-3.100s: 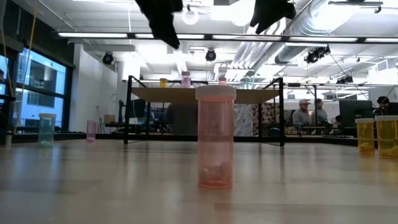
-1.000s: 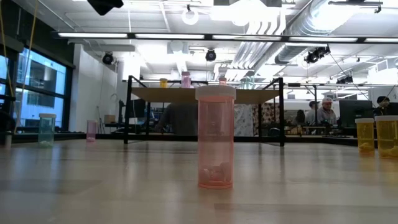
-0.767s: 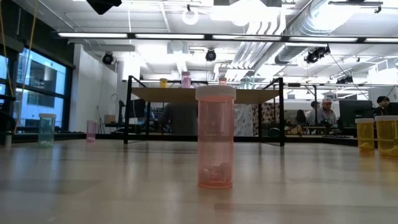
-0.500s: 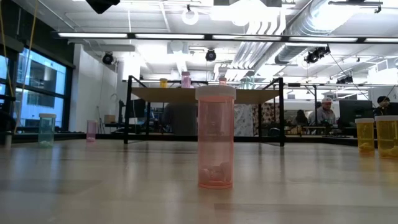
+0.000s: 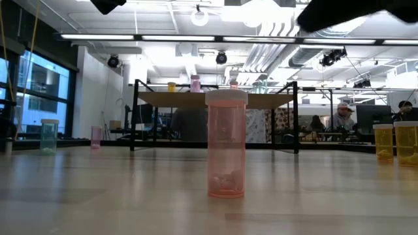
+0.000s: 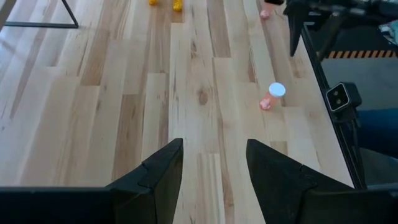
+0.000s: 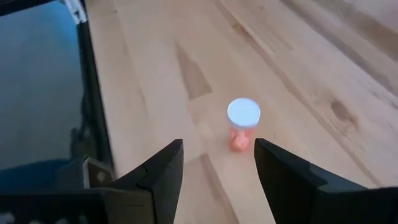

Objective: Pick and place medicine bottles onto shelf by color
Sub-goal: Put the left pink pill bottle on the shelf aligned with the other pink pill bottle

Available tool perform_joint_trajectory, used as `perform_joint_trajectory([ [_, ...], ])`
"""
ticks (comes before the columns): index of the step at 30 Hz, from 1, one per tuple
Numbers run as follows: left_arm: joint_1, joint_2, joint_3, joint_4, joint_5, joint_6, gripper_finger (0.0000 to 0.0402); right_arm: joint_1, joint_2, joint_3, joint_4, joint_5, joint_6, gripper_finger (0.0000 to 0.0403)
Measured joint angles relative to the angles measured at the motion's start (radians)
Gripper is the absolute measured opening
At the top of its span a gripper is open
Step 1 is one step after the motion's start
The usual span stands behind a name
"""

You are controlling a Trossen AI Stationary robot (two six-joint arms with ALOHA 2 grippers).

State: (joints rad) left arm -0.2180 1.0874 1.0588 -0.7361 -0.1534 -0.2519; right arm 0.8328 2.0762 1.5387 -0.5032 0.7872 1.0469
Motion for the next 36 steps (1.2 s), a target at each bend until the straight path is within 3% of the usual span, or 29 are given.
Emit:
perform_joint_trajectory([
  [14,0.0,0.0,0.0,0.0,0.001,0.001,0.0168,0.03,0.164,0.001,0.143,0.218,-0.026,0.019],
  [23,0.0,0.0,0.0,0.0,0.001,0.001,0.0168,0.03,0.195,0.001,0.159,0.323,-0.016,0.019],
  [36,0.0,0.0,0.0,0.0,0.001,0.001,0.0168,-0.019,0.235,0.001,0.201,0.309,-0.018,0.019],
])
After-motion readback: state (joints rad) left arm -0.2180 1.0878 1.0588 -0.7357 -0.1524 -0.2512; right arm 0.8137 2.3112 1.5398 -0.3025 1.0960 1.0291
